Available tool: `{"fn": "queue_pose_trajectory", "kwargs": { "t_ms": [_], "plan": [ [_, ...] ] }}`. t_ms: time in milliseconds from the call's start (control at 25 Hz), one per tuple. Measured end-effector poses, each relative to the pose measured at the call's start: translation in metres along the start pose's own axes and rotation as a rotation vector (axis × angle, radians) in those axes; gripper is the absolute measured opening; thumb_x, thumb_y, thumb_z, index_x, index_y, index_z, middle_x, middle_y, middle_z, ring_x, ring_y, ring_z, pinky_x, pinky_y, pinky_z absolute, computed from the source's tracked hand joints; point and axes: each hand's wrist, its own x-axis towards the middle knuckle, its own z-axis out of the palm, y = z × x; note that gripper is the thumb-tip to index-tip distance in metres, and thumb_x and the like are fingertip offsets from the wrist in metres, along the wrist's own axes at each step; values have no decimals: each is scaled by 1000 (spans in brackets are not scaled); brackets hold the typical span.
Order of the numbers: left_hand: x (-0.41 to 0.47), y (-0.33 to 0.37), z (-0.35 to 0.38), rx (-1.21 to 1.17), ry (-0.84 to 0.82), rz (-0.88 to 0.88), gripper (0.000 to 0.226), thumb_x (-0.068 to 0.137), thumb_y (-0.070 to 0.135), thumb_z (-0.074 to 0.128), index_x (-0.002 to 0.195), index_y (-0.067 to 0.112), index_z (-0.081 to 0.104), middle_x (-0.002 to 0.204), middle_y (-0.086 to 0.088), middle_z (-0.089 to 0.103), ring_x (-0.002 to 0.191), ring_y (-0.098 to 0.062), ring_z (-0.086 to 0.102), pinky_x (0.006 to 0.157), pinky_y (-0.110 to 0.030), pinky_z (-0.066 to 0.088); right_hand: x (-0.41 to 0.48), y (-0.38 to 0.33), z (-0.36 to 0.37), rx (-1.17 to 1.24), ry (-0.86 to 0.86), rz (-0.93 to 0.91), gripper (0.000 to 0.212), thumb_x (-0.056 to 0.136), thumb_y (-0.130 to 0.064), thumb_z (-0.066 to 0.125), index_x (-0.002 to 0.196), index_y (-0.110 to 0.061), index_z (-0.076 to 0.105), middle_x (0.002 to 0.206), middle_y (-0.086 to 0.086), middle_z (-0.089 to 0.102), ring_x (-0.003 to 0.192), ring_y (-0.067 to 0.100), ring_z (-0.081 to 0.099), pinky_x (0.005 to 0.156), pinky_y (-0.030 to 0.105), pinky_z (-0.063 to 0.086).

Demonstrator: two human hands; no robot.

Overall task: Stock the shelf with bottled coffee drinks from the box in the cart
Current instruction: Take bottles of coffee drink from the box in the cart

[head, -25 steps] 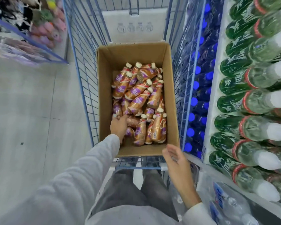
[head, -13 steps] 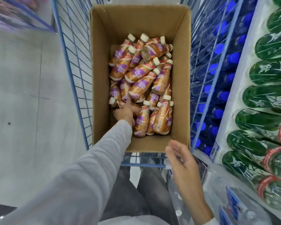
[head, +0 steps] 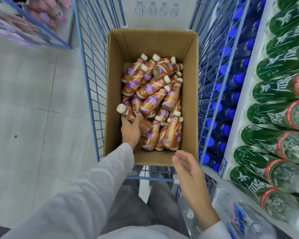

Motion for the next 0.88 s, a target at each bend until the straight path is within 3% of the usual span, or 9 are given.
{"fn": "queue_pose_trajectory", "kwargs": {
  "t_ms": [80,160,240,320,520,600,680,800,880],
  "plan": [
    [-25,18,-38,-74,-114,56,50,84,53,75,128,37,57,119,12,71,117,-16,66,95,-40,55,15,-3,0,-46,-27,-23,22,99,-41,61,120,-40,62,116,-28,65,108,-16,56,90,11,44],
    [-45,28,-71,-207,-145,40,49,75,49,81,118,32,66,112,5,75,109,-20,71,87,-43,59,39,-4,6,-116,-64,-42,21,98,-39,63,119,-41,60,116,-24,64,108,-11,58,91,14,46],
    [-61,26,-99,-384,-153,-40,51,69,41,84,113,21,66,104,-6,73,95,-27,73,83,-49,60,70,0,21,-178,-111,-63,28,97,-35,66,125,-34,60,117,-20,65,109,-3,60,90,18,50],
    [-75,17,-121,-467,-170,-94,46,73,37,80,112,19,62,97,-11,66,84,-30,68,79,-49,59,101,5,48,-285,-233,-86,38,97,-29,67,134,-30,58,122,-15,65,112,3,61,83,14,49],
    [-93,3,-146,-407,-96,-90,28,78,36,70,105,28,69,92,-5,72,83,-27,68,72,-41,59,168,19,126,-711,-558,-244,65,91,-14,70,150,-21,46,150,7,51,138,24,47,113,33,37],
    [-94,-1,-149,-393,-74,-103,23,77,38,72,99,34,72,91,-4,72,82,-28,69,71,-42,60,187,25,145,-784,-652,-279,71,86,-6,71,150,-22,47,151,9,49,139,26,45,114,31,34],
    [-96,-9,-152,-406,-72,-127,34,74,41,75,106,32,72,94,-6,72,84,-29,68,72,-43,59,198,37,158,-878,-741,-308,75,83,-5,70,150,-29,46,152,7,45,138,27,44,116,35,34],
    [-98,-18,-151,-408,-62,-157,43,65,46,79,106,33,72,100,-10,72,86,-29,69,71,-42,59,205,56,170,-991,-770,-383,71,89,-19,71,150,-39,41,152,3,35,133,29,45,110,41,39],
    [-98,-20,-151,-412,-79,-157,41,66,43,79,105,32,72,101,-12,72,85,-30,70,70,-41,59,205,60,170,-995,-765,-427,70,92,-25,71,152,-37,38,152,3,33,133,29,45,112,44,40]
  ]
}}
